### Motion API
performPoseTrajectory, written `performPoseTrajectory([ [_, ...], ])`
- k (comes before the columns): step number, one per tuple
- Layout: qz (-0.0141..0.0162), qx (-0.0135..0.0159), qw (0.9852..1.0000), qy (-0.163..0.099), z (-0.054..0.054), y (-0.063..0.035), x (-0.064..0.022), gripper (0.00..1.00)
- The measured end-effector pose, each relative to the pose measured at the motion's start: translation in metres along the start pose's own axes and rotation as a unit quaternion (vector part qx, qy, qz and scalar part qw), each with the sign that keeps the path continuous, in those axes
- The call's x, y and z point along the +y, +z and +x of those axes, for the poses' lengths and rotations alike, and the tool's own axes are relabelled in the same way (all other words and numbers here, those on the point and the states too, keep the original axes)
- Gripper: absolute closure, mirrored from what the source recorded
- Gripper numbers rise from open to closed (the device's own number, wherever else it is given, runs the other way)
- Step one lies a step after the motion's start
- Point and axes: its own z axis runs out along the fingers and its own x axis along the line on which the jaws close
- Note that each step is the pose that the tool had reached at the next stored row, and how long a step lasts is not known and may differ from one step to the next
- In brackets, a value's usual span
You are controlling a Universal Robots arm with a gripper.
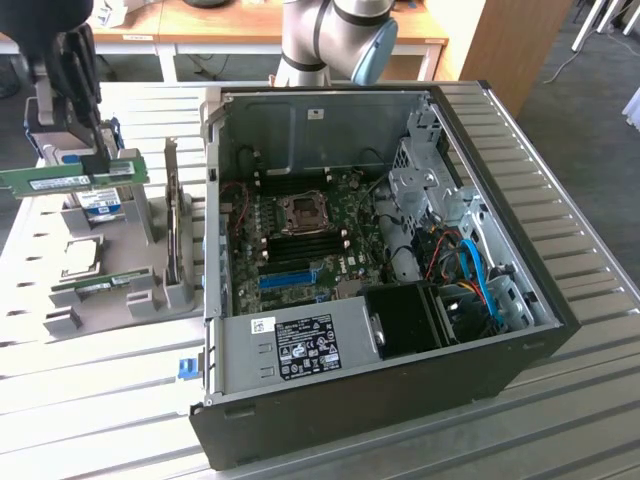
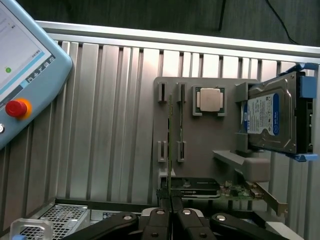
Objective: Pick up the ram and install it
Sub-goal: 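Pick up the ram and move it above insertion slot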
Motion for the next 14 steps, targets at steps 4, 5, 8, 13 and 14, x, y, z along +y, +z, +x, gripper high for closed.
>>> performPoseTrajectory([
  [4,0.0,0.0,1.0,0.0,0.0,-0.0003,-0.0083,0.88],
  [5,0.0001,0.0,1.0,0.0,0.001,-0.0003,-0.0106,0.88],
  [8,0.0001,0.0,1.0,0.0,0.001,-0.0005,-0.0166,0.88],
  [13,0.0,0.0,1.0,0.0,0.001,-0.0008,-0.0257,0.88],
  [14,0.0,0.0,1.0,0.0,0.001,-0.0008,-0.0273,0.88],
])
